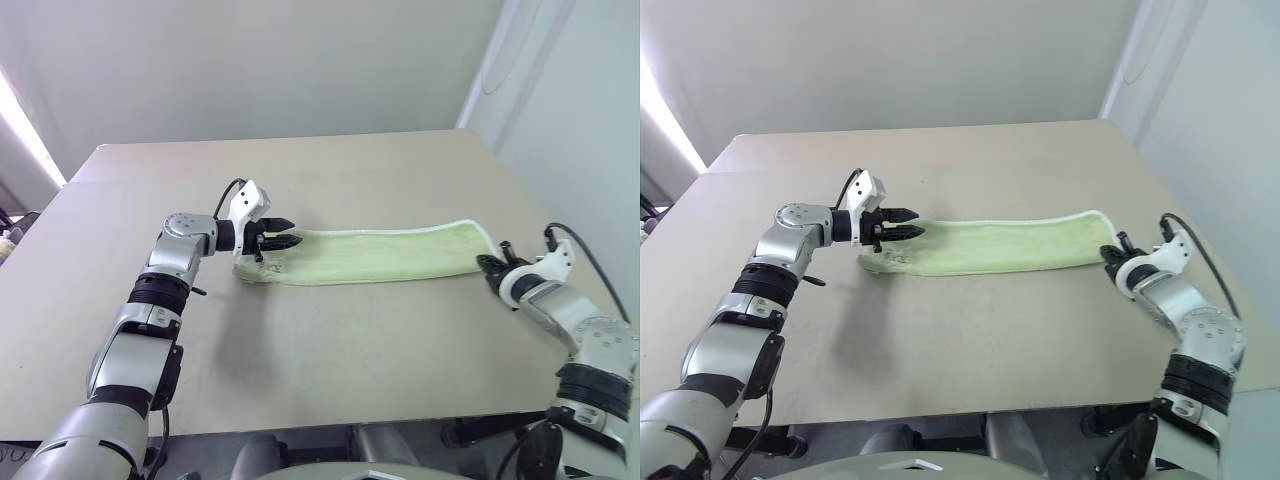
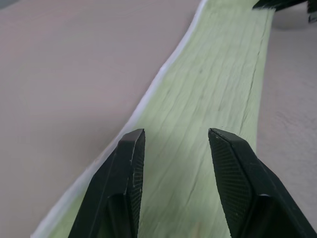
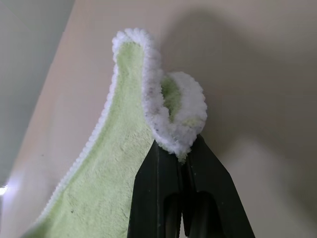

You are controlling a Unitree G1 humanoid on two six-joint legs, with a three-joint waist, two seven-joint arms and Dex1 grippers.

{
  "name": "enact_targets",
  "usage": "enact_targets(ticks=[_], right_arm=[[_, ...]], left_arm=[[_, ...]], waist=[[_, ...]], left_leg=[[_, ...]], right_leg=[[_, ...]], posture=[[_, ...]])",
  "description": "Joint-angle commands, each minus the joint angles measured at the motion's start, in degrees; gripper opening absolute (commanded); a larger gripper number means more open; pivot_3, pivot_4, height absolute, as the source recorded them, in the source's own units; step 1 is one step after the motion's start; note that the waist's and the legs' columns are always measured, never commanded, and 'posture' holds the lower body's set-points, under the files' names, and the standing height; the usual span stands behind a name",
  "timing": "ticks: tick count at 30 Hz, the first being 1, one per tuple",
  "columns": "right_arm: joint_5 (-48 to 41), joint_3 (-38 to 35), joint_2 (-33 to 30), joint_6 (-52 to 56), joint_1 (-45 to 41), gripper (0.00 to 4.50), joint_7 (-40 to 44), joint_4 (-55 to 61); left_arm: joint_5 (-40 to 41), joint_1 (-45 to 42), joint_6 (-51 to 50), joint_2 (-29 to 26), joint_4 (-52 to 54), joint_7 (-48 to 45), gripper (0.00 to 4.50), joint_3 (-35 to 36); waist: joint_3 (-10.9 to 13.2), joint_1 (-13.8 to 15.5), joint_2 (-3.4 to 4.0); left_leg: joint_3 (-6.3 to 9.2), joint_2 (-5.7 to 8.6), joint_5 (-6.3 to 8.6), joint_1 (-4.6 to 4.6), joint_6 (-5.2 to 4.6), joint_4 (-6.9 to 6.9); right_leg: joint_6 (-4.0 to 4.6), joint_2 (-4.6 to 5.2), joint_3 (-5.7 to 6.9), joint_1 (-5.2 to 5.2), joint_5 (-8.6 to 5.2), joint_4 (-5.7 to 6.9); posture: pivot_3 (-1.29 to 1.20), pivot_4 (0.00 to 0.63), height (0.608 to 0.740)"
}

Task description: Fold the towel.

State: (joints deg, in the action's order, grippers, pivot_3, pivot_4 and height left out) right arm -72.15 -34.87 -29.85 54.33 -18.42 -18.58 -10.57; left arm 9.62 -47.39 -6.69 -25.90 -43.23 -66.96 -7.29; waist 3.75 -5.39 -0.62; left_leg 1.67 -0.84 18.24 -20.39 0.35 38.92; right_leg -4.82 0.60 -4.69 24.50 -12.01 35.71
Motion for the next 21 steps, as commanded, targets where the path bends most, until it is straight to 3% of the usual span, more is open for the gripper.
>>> enact_targets(ticks=[1, 6, 14, 21], right_arm=[[1.7, -0.7, -7.1, 2.5, -1.6, 0.03, 4.5, 3.6], [4.0, 5.2, -10.6, 6.3, -4.3, 0.03, 9.5, 9.0], [6.8, 22.5, -3.3, 12.3, -6.4, 0.03, 13.5, 23.5], [10.9, 27.6, 3.4, 13.0, -6.3, 0.03, 13.5, 23.7]], left_arm=[[-0.2, -1.1, 1.4, -1.3, 0.0, 0.5, 2.15, 2.1], [-0.4, -1.0, 1.7, -1.0, -0.5, 1.3, 2.15, 2.3], [-0.9, -0.3, 1.9, -1.2, 0.1, 2.4, 2.15, 2.5], [-0.9, 0.7, 1.6, -1.8, 1.2, 3.0, 2.15, 2.7]], waist=[[0.0, 0.0, 0.01], [0.0, -0.2, 0.0], [0.0, 0.2, 0.0], [0.0, 1.8, 0.0]], left_leg=[[-0.01, 0.0, 0.0, 0.0, 0.0, 0.0], [-0.07, -0.01, 0.0, 0.0, 0.0, 0.0], [0.01, -0.02, 0.0, 0.03, 0.0, 0.01], [-0.03, -0.02, 0.04, -0.1, -0.06, 0.0]], right_leg=[[0.01, 0.0, -0.01, 0.0, -0.01, -0.01], [0.03, -0.03, -0.06, -0.09, -0.01, -0.01], [0.04, -0.04, -0.02, -0.04, -0.01, 0.1], [-0.03, 0.01, -0.01, 0.04, 0.03, -0.2]], posture=[[0.0, 0.0, 0.712], [0.0, 0.0, 0.712], [0.0, 0.0, 0.712], [0.0, 0.0, 0.712]])
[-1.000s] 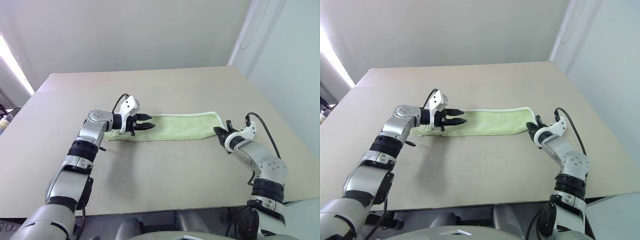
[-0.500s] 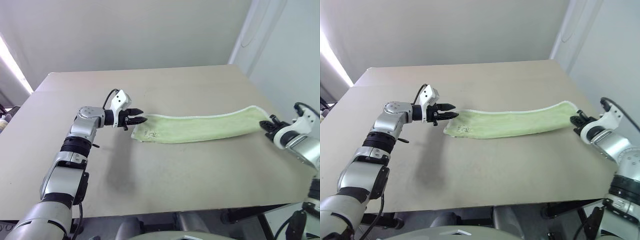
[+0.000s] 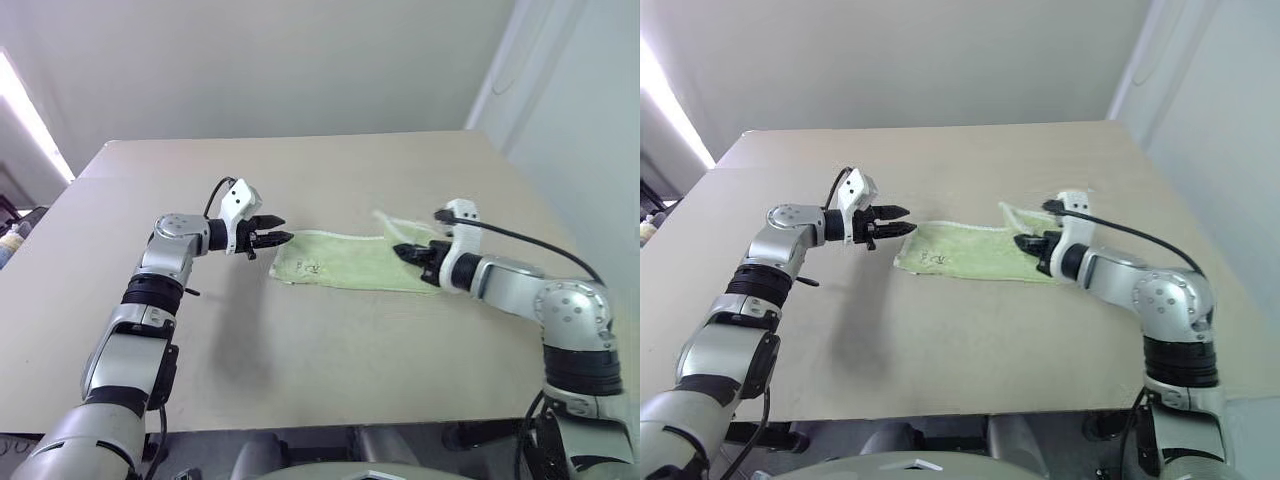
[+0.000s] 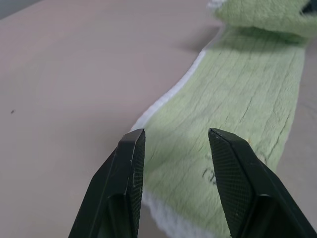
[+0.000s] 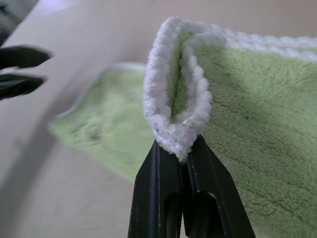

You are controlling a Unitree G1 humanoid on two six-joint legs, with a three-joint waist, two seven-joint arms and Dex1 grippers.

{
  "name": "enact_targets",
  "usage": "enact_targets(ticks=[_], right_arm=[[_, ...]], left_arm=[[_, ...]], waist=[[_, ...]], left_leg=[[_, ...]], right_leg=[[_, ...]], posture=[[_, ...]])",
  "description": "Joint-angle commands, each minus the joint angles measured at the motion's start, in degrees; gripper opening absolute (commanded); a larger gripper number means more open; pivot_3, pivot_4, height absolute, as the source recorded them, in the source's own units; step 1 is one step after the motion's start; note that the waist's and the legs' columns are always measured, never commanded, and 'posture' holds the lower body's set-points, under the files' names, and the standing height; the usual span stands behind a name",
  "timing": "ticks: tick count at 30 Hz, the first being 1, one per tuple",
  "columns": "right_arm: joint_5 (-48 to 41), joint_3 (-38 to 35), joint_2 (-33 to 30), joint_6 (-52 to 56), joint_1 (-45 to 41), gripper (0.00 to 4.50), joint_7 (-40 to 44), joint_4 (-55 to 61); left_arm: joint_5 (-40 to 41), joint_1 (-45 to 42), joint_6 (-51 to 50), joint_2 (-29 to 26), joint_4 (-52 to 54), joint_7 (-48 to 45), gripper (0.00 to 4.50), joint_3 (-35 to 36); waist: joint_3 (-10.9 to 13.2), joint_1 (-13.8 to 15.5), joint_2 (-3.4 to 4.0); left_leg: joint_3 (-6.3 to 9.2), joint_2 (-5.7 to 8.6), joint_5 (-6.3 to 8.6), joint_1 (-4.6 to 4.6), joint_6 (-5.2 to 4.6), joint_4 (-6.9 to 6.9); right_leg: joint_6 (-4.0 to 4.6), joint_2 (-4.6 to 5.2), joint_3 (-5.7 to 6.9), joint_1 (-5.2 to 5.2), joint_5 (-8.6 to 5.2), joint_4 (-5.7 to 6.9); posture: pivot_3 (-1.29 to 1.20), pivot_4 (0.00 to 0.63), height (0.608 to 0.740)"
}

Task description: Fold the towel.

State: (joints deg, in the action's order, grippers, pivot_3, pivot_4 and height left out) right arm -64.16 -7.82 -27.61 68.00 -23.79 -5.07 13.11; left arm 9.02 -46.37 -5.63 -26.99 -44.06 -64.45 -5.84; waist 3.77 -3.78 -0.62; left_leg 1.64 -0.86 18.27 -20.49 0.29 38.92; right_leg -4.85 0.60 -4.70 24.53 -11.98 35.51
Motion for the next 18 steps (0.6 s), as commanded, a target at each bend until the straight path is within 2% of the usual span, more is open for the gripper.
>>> enact_targets(ticks=[1, 6, 11, 15, 17, 18], right_arm=[[4.8, 1.3, 1.8, -1.2, -1.0, 0.03, -0.1, -1.2], [12.4, 5.5, 2.0, -2.6, -0.8, 0.03, 3.7, -2.2], [17.4, 3.9, 4.3, -4.4, -0.6, 0.03, 4.1, -5.8], [19.3, 2.3, 5.5, -4.8, -0.9, 1.0, 5.5, -6.1], [20.3, 1.8, 5.9, -4.8, -0.9, 1.71, 5.8, -6.1], [20.3, 1.2, 6.1, -4.3, -1.3, 2.09, 6.1, -6.4]], left_arm=[[-0.3, -0.2, 0.5, -0.8, 2.2, 0.4, 2.15, 1.1], [-0.4, 0.3, -0.2, -1.1, 3.2, -0.1, 2.15, 0.9], [-0.6, 0.3, -0.7, -1.3, 3.3, -0.1, 2.15, 1.0], [-0.1, 0.3, -2.3, -1.2, 3.6, -0.5, 2.15, 1.2], [-0.1, 0.4, -2.7, -1.2, 3.8, -0.5, 2.15, 1.3], [1.0, 0.3, -6.4, -1.1, 4.6, -1.0, 2.15, 1.6]], waist=[[0.0, 0.4, 0.0], [0.0, 0.9, 0.0], [0.0, 1.1, 0.0], [0.0, 1.1, 0.0], [0.0, 1.1, 0.0], [0.0, 1.1, 0.0]], left_leg=[[0.0, 0.0, 0.0, -0.01, 0.0, 0.0], [-0.02, 0.01, 0.0, 0.01, 0.0, 0.02], [-0.01, 0.0, 0.0, 0.05, 0.0, 0.01], [-0.02, 0.01, 0.0, 0.04, 0.0, 0.02], [-0.01, 0.01, 0.0, 0.04, 0.0, 0.02], [-0.01, 0.01, 0.0, 0.04, 0.0, 0.02]], right_leg=[[0.0, 0.01, 0.02, 0.0, 0.0, -0.03], [0.03, 0.02, 0.02, -0.01, -0.01, -0.03], [0.03, -0.02, 0.02, -0.01, -0.01, 0.02], [0.03, -0.01, 0.02, -0.01, -0.01, 0.03], [0.01, -0.01, 0.03, -0.01, 0.0, 0.03], [0.01, -0.01, 0.03, -0.01, 0.0, 0.03]], posture=[[0.0, 0.0, 0.712], [0.0, 0.0, 0.712], [0.0, 0.0, 0.712], [0.0, 0.0, 0.712], [0.0, 0.0, 0.712], [0.0, 0.0, 0.712]])
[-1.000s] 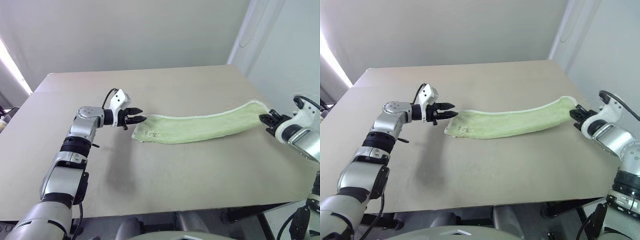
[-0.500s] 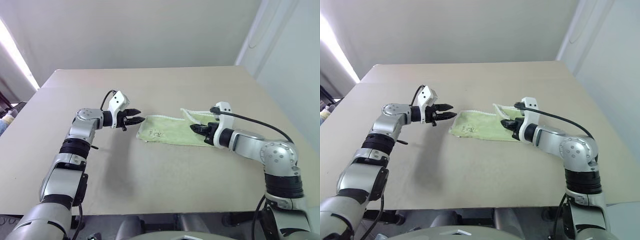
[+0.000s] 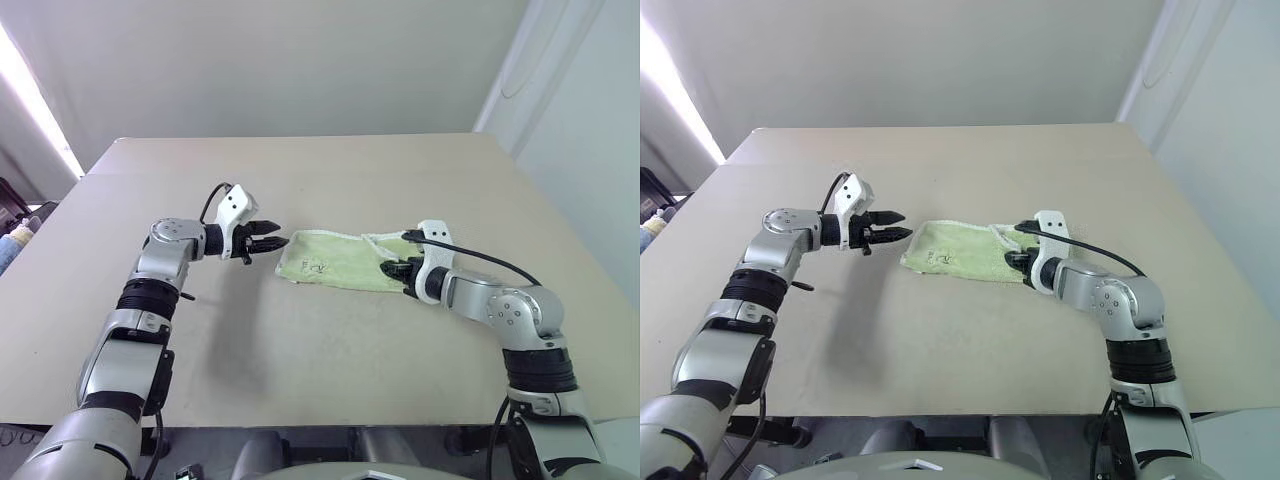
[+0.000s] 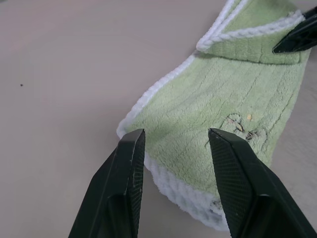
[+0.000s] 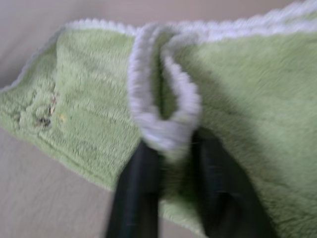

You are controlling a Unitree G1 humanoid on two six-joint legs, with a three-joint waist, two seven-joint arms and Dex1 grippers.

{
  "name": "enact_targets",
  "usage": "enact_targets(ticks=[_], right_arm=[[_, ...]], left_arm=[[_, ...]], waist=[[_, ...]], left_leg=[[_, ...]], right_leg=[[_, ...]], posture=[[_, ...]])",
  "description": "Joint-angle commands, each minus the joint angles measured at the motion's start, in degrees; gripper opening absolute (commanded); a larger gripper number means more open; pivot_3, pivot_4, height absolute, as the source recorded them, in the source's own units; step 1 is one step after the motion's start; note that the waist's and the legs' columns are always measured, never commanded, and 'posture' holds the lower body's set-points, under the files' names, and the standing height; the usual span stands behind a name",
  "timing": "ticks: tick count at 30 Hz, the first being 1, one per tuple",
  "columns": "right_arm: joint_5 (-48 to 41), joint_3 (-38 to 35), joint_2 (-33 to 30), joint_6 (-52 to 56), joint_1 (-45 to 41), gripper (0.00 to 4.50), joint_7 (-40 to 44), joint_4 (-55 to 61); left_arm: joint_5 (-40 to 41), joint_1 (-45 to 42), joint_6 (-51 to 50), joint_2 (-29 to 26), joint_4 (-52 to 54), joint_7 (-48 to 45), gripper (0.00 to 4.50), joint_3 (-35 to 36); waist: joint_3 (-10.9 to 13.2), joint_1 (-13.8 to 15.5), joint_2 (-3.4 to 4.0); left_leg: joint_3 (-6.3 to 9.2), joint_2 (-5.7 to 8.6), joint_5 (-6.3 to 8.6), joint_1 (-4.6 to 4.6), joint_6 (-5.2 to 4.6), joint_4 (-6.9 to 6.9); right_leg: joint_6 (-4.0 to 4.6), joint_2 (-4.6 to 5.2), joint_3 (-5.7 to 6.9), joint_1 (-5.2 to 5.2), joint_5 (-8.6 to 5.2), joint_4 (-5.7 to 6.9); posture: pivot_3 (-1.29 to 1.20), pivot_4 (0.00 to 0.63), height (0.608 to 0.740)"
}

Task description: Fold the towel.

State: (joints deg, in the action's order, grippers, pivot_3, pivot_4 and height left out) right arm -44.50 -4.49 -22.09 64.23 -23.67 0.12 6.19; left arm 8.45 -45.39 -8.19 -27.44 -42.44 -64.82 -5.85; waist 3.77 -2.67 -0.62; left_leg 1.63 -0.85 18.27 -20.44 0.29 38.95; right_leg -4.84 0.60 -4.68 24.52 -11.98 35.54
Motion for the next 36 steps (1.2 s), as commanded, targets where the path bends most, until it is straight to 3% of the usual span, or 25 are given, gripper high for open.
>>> enact_targets(ticks=[1, 6, 11, 19, 36], right_arm=[[0.3, -2.8, 0.7, -0.1, -1.7, 2.41, 1.5, 0.5], [-0.6, -6.4, 1.3, -1.5, -2.6, 4.23, 3.9, 2.9], [-0.1, -8.2, 2.1, -2.5, -2.2, 4.23, 5.0, 4.8], [0.6, -10.1, 4.6, -2.9, -1.9, 4.23, 4.0, 4.8], [2.8, -12.3, 4.6, -2.5, 0.3, 4.23, 3.7, 6.5]], left_arm=[[3.0, -0.8, -8.6, -0.8, 4.1, -1.3, 2.15, 2.0], [7.4, -0.7, -28.7, -2.4, 9.5, -2.4, 2.15, 2.7], [7.9, -2.9, -41.1, -3.0, 8.0, 3.9, 2.15, 4.2], [7.4, -10.0, -55.1, 1.1, -4.7, 10.9, 2.15, 4.1], [8.6, -13.5, -58.8, 8.1, -15.0, 22.4, 2.15, 11.6]], waist=[[0.0, 0.0, 0.0], [0.0, -0.5, 0.0], [0.0, -1.3, 0.0], [0.0, -1.3, 0.0], [0.0, -1.3, 0.0]], left_leg=[[0.0, 0.0, 0.0, 0.0, 0.0, 0.0], [0.02, 0.0, 0.0, 0.0, 0.0, 0.01], [0.09, 0.0, 0.0, 0.02, 0.0, 0.0], [0.1, 0.02, 0.0, 0.1, 0.0, 0.01], [0.1, 0.05, -0.01, 0.14, 0.02, 0.02]], right_leg=[[0.0, 0.0, 0.0, 0.0, 0.0, 0.0], [-0.09, 0.0, 0.0, 0.0, 0.05, 0.02], [-0.17, -0.01, 0.05, 0.0, 0.09, 0.06], [-0.17, -0.01, 0.05, 0.0, 0.09, 0.26], [-0.18, 0.0, 0.04, 0.03, 0.09, 0.37]], posture=[[0.0, 0.0, 0.712], [0.0, 0.0, 0.712], [0.0, 0.0, 0.712], [0.0, 0.0, 0.712], [0.0, 0.0, 0.712]])
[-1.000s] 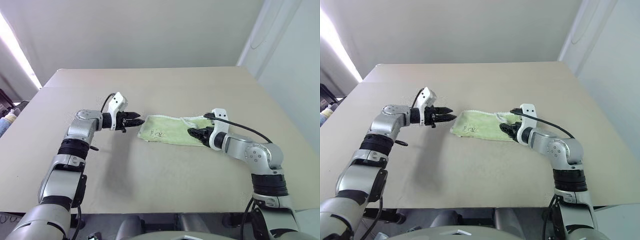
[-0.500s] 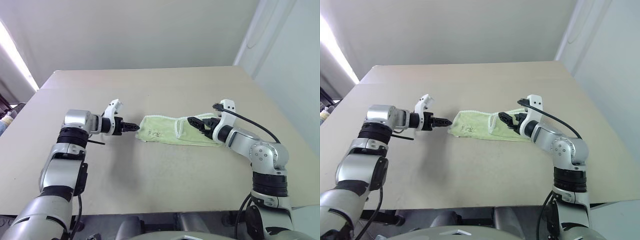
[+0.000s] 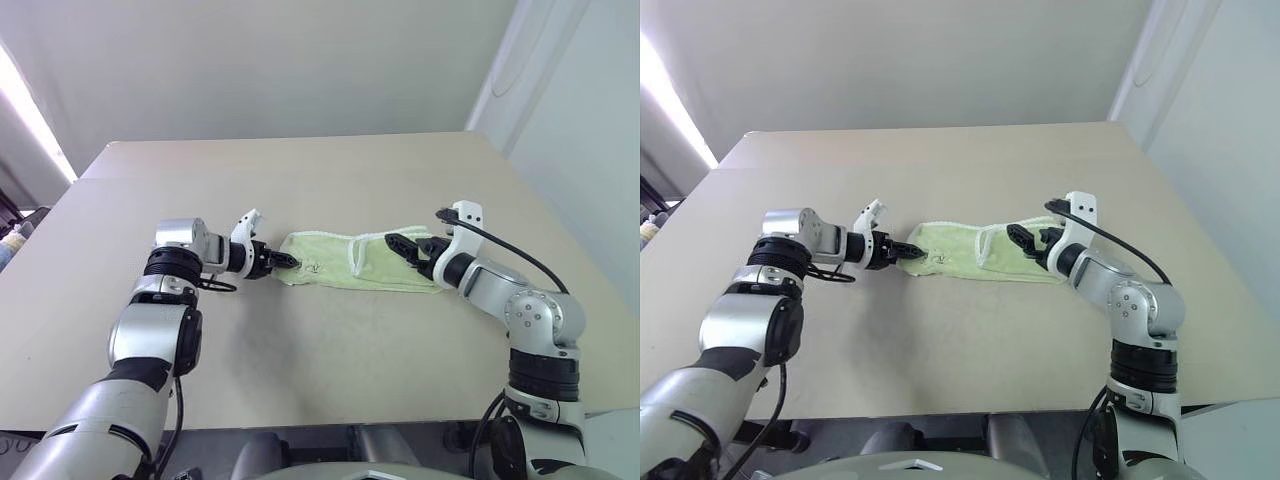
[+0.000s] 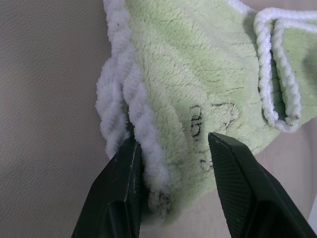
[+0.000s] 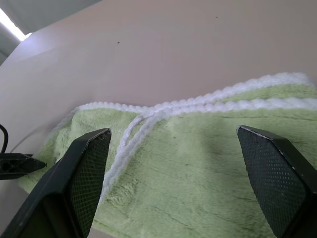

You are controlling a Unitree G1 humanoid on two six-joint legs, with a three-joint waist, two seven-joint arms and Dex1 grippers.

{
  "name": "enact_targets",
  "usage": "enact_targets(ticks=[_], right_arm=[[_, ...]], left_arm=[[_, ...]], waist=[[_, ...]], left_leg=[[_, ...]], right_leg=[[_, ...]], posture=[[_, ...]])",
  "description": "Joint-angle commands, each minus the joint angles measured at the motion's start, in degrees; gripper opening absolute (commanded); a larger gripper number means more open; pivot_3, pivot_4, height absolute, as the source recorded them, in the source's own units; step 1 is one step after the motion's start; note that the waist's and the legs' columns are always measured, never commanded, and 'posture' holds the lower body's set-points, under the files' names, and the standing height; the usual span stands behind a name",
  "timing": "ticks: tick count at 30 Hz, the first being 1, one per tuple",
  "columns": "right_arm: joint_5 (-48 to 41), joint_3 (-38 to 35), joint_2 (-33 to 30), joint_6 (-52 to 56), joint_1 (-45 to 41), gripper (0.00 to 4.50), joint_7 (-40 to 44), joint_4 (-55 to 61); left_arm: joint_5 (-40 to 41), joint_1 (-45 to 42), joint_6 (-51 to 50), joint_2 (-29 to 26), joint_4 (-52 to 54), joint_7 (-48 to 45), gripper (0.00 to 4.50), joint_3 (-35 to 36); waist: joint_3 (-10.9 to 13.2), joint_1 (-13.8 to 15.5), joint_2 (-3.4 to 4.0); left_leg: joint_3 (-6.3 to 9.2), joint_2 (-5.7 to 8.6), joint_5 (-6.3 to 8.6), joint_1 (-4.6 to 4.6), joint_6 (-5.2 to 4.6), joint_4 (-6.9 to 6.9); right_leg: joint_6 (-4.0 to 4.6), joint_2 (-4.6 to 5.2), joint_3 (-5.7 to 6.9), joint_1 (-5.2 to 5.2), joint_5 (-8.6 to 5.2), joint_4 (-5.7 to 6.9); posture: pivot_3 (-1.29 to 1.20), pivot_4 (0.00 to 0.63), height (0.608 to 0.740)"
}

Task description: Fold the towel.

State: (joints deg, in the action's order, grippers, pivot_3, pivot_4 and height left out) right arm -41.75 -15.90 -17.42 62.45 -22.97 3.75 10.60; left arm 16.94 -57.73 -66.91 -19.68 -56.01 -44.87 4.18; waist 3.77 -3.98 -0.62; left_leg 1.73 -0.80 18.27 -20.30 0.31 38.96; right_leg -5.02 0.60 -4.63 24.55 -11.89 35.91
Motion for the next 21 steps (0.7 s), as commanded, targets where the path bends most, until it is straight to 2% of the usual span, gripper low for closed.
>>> enact_targets(ticks=[1, 2, 8, 9, 16, 21], right_arm=[[0.2, -1.0, -0.1, -0.7, -0.4, 4.23, 0.1, 2.0], [0.3, -1.2, -0.1, -0.7, -0.3, 4.23, 0.0, 1.9], [1.1, -1.3, 0.0, -0.8, 0.1, 4.26, -0.1, 1.5], [1.2, -1.3, 0.0, -0.8, 0.1, 4.26, 0.0, 1.4], [2.1, -1.4, -0.7, -1.2, 0.8, 4.26, 0.7, 1.5], [2.9, -1.3, -1.1, -1.5, 1.5, 4.26, 1.4, 1.4]], left_arm=[[-0.1, -1.3, 0.0, 0.5, -2.0, 3.8, 2.15, 2.1], [0.3, -1.3, 0.1, 0.6, -2.5, 4.2, 2.15, 3.0], [2.1, -1.9, -0.1, 1.3, -2.1, 6.1, 0.16, 6.7], [2.5, -2.0, -0.2, 1.4, -2.2, 6.5, 0.04, 7.5], [3.6, -3.0, -1.9, 0.4, -2.0, 5.7, 0.04, 9.0], [3.4, -4.8, -4.0, -2.3, -3.0, 5.6, 0.04, 9.3]], waist=[[0.0, 0.0, 0.0], [0.0, 0.0, 0.0], [0.0, 0.0, 0.0], [0.0, 0.0, 0.0], [0.0, 0.0, 0.0], [0.0, -0.1, 0.0]], left_leg=[[0.0, 0.0, 0.0, 0.01, 0.0, 0.0], [0.0, 0.0, 0.0, 0.02, 0.0, 0.0], [0.01, 0.02, -0.01, 0.03, 0.01, 0.03], [0.01, 0.03, -0.01, 0.02, 0.01, 0.03], [0.02, 0.02, 0.0, -0.01, 0.01, 0.03], [0.01, 0.03, 0.0, -0.01, 0.01, 0.02]], right_leg=[[0.0, 0.0, 0.0, 0.0, 0.0, 0.01], [0.0, 0.0, 0.0, -0.01, 0.0, 0.02], [0.0, 0.01, -0.01, -0.01, 0.0, 0.08], [0.0, 0.01, -0.01, -0.01, 0.0, 0.07], [0.0, 0.0, 0.0, 0.03, 0.0, 0.07], [0.0, 0.0, 0.0, 0.04, 0.0, 0.06]], posture=[[0.0, 0.0, 0.712], [0.0, 0.0, 0.712], [0.0, 0.0, 0.712], [0.0, 0.0, 0.712], [0.0, 0.0, 0.712], [0.0, 0.0, 0.712]])
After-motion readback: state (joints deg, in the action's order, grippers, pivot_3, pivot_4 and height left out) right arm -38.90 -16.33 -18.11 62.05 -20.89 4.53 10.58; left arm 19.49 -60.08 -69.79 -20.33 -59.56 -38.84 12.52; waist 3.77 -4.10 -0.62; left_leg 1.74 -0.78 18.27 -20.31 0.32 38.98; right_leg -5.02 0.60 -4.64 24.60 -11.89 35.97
